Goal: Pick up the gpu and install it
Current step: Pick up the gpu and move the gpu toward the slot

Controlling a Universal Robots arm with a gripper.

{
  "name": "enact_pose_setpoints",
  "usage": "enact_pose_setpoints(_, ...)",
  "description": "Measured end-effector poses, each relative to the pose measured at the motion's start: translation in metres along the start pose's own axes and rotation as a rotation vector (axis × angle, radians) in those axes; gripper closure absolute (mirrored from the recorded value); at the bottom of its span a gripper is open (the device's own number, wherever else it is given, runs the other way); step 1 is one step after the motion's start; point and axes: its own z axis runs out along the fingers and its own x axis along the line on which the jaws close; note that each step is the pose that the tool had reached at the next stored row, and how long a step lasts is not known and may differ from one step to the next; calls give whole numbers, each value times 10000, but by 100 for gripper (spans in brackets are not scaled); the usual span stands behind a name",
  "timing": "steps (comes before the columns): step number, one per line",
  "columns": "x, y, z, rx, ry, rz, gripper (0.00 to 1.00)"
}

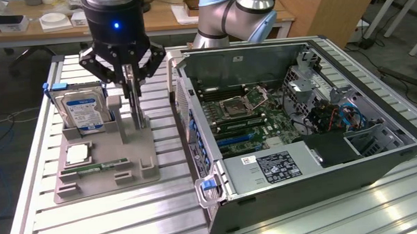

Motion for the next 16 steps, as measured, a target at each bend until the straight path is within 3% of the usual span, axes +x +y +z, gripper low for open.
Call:
enact_pose_setpoints(9,-4,16,-354,-3,8,1,74)
enact_pose_setpoints(16,-6,24,-517,-4,11,2,74)
